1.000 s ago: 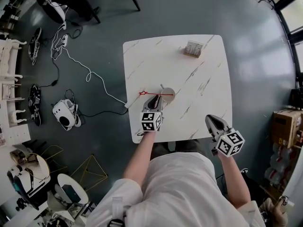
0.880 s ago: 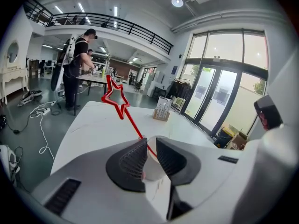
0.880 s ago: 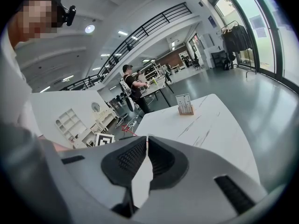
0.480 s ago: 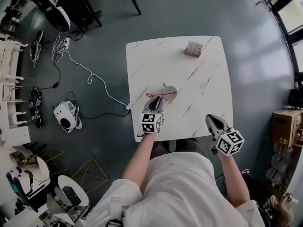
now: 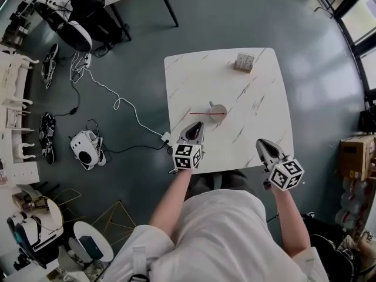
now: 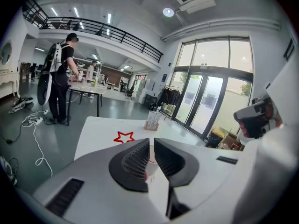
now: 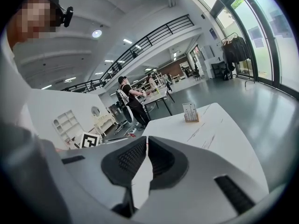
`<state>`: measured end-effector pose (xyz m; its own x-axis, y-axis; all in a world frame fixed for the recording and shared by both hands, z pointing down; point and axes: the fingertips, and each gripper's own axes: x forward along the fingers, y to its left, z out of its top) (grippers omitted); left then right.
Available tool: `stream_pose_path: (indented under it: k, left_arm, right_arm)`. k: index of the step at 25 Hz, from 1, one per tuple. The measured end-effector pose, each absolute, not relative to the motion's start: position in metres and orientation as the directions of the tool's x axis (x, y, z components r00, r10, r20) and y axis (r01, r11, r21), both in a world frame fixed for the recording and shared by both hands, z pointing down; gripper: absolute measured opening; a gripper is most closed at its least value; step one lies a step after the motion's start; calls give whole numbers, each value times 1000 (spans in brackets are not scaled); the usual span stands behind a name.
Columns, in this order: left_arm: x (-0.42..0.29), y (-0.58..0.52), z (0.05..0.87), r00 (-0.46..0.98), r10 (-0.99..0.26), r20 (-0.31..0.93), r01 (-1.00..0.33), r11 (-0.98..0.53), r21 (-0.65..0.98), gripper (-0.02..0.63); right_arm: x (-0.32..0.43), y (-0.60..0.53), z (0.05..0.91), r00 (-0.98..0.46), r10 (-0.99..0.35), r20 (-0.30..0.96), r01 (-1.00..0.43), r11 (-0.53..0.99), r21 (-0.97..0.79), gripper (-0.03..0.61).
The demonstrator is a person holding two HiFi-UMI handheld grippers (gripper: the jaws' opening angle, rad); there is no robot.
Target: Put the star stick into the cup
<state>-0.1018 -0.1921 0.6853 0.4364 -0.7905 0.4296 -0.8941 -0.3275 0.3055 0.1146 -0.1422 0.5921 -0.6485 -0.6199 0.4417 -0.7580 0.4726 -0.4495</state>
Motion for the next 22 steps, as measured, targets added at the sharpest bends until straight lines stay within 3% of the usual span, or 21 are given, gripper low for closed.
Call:
stream_pose_path:
  k: [22]
  left_arm:
    - [-129,-85,564,563,-757,331,-821,-466,331,12]
  right_arm:
    - [118,-58,543,-555,-745,370,-829,456,-325,29]
